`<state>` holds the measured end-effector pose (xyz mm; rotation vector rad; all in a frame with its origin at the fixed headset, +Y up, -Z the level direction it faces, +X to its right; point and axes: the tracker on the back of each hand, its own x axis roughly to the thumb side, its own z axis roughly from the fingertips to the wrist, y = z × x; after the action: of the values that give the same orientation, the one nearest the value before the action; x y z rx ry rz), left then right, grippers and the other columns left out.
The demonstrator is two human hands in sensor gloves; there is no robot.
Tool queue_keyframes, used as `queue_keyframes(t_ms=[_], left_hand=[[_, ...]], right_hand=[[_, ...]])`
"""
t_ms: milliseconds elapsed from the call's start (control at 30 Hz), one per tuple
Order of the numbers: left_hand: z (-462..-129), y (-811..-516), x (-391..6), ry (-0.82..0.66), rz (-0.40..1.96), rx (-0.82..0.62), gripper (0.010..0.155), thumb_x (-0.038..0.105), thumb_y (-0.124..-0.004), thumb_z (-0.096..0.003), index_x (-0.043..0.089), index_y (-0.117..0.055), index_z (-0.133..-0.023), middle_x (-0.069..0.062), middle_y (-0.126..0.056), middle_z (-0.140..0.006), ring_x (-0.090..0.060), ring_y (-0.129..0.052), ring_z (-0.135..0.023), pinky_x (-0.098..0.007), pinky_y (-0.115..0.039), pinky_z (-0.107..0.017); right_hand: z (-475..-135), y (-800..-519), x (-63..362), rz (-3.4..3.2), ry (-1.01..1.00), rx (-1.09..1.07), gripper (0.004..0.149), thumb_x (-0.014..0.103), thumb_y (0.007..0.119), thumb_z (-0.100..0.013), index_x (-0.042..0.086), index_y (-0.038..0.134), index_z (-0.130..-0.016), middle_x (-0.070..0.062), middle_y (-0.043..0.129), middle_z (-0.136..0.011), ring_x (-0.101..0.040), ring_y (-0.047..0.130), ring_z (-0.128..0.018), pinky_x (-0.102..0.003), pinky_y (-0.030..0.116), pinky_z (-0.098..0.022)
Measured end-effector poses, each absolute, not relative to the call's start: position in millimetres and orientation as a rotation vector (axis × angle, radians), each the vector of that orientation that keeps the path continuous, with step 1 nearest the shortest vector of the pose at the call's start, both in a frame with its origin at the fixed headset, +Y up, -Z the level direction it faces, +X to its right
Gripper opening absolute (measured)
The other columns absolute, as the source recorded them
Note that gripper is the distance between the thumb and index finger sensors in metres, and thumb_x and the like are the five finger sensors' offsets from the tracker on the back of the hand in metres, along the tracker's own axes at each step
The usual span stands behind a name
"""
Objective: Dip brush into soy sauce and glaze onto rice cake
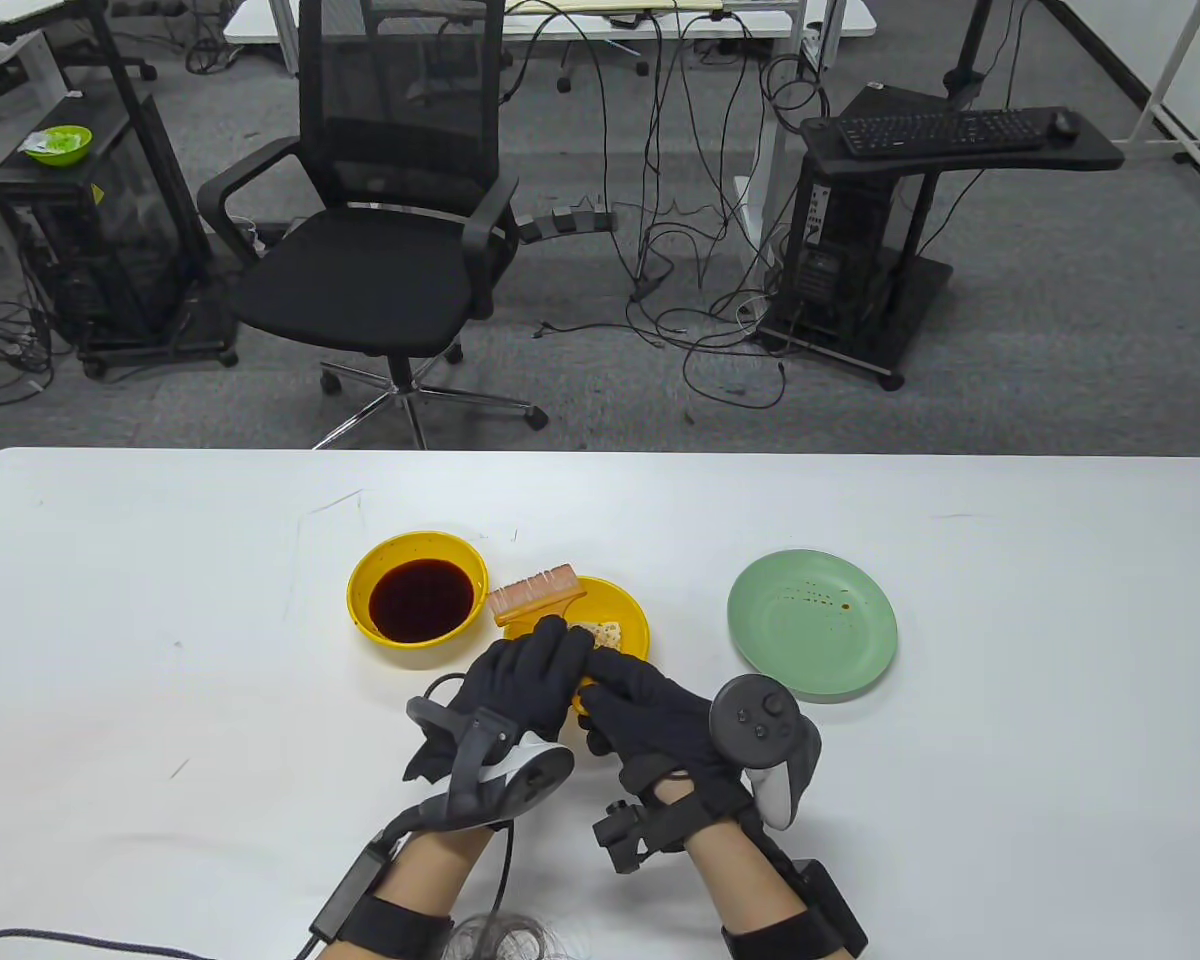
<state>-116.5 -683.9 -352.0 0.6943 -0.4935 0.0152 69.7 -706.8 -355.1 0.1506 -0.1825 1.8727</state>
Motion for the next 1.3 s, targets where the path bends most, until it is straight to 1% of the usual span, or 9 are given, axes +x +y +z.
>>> queue_keyframes(t_ms=[67, 133, 233, 333, 467, 667, 800, 1000, 1300], left_hand=[[-355.8, -684.4, -117.1, -0.507, 0.054, 0.638, 0.049, 0.041, -0.085, -0.0426, 0.033, -0.08, -0.091, -0.005, -0.091, -0.094, -0.021, -0.109, -0.073, -0.037, -0.089, -0.057], [-358.1, -684.8, -118.7, -0.497, 0.09, 0.602, 0.053, 0.041, -0.084, -0.0443, 0.035, -0.074, -0.096, -0.005, -0.085, -0.1, -0.026, -0.104, -0.079, -0.042, -0.085, -0.061], [-358.8, -677.5, -128.0, -0.463, 0.062, 0.597, 0.061, 0.046, -0.083, -0.0443, 0.034, -0.065, -0.101, -0.006, -0.081, -0.104, -0.028, -0.101, -0.082, -0.043, -0.083, -0.062], [-362.0, -668.9, -148.0, -0.419, 0.113, 0.584, 0.067, 0.054, -0.08, -0.0436, 0.031, -0.062, -0.104, -0.007, -0.078, -0.106, -0.029, -0.099, -0.084, -0.045, -0.082, -0.063], [-367.1, -665.7, -181.1, -0.34, 0.19, 0.535, 0.073, 0.06, -0.078, -0.0433, 0.03, -0.056, -0.107, -0.01, -0.072, -0.11, -0.034, -0.093, -0.089, -0.048, -0.077, -0.066], [-360.9, -674.6, -226.7, -0.254, 0.238, 0.516, 0.076, 0.061, -0.077, -0.0433, 0.028, -0.053, -0.107, -0.012, -0.068, -0.111, -0.035, -0.09, -0.091, -0.049, -0.075, -0.067], [-354.7, -684.8, -242.9, -0.219, 0.241, 0.515, 0.077, 0.062, -0.077, -0.0431, 0.027, -0.052, -0.108, -0.012, -0.066, -0.112, -0.037, -0.087, -0.093, -0.05, -0.073, -0.068], [-348.3, -695.2, -253.5, -0.209, 0.238, 0.518, 0.077, 0.062, -0.076, -0.0432, 0.026, -0.053, -0.107, -0.013, -0.066, -0.111, -0.036, -0.087, -0.093, -0.05, -0.073, -0.068], [-350.0, -707.8, -261.7, -0.179, 0.253, 0.491, 0.075, 0.062, -0.076, -0.0434, 0.025, -0.055, -0.106, -0.014, -0.067, -0.11, -0.037, -0.087, -0.093, -0.05, -0.073, -0.068]], right_hand=[[-356.4, -709.0, 73.3, 1.846, -0.184, 0.123, 0.049, 0.038, 0.094, -0.044, 0.013, 0.084, -0.085, -0.003, 0.107, -0.055, -0.013, 0.109, -0.033, -0.036, 0.093, -0.031], [-358.5, -710.7, 79.6, 1.84, -0.208, 0.089, 0.047, 0.037, 0.094, -0.045, 0.013, 0.085, -0.084, -0.003, 0.108, -0.055, -0.014, 0.11, -0.033, -0.037, 0.094, -0.032], [-362.5, -710.9, 97.5, 1.821, -0.239, 0.027, 0.047, 0.037, 0.094, -0.045, 0.013, 0.085, -0.084, -0.002, 0.108, -0.056, -0.014, 0.11, -0.035, -0.037, 0.094, -0.033], [-366.7, -710.2, 127.1, 1.847, -0.332, -0.061, 0.047, 0.037, 0.093, -0.045, 0.013, 0.085, -0.084, -0.001, 0.107, -0.057, -0.014, 0.109, -0.035, -0.037, 0.093, -0.033], [-369.5, -711.8, 170.0, 1.912, -0.45, -0.222, 0.047, 0.037, 0.093, -0.045, 0.012, 0.085, -0.084, -0.002, 0.107, -0.056, -0.014, 0.109, -0.035, -0.037, 0.093, -0.033], [-370.2, -725.0, 211.3, 1.975, -0.506, -0.43, 0.047, 0.037, 0.094, -0.045, 0.012, 0.085, -0.084, -0.003, 0.107, -0.056, -0.014, 0.109, -0.034, -0.037, 0.093, -0.032], [-369.9, -734.1, 222.3, 2.009, -0.498, -0.503, 0.047, 0.037, 0.095, -0.044, 0.012, 0.086, -0.083, -0.003, 0.107, -0.054, -0.014, 0.11, -0.034, -0.036, 0.094, -0.032], [-370.2, -741.0, 231.0, 2.061, -0.47, -0.566, 0.047, 0.037, 0.094, -0.045, 0.01, 0.086, -0.083, -0.004, 0.107, -0.053, -0.015, 0.109, -0.033, -0.037, 0.093, -0.031], [-373.5, -745.1, 235.6, 2.319, -0.328, -0.64, 0.051, 0.036, 0.09, -0.048, 0.005, 0.082, -0.087, -0.004, 0.105, -0.057, -0.018, 0.108, -0.035, -0.04, 0.091, -0.03]])
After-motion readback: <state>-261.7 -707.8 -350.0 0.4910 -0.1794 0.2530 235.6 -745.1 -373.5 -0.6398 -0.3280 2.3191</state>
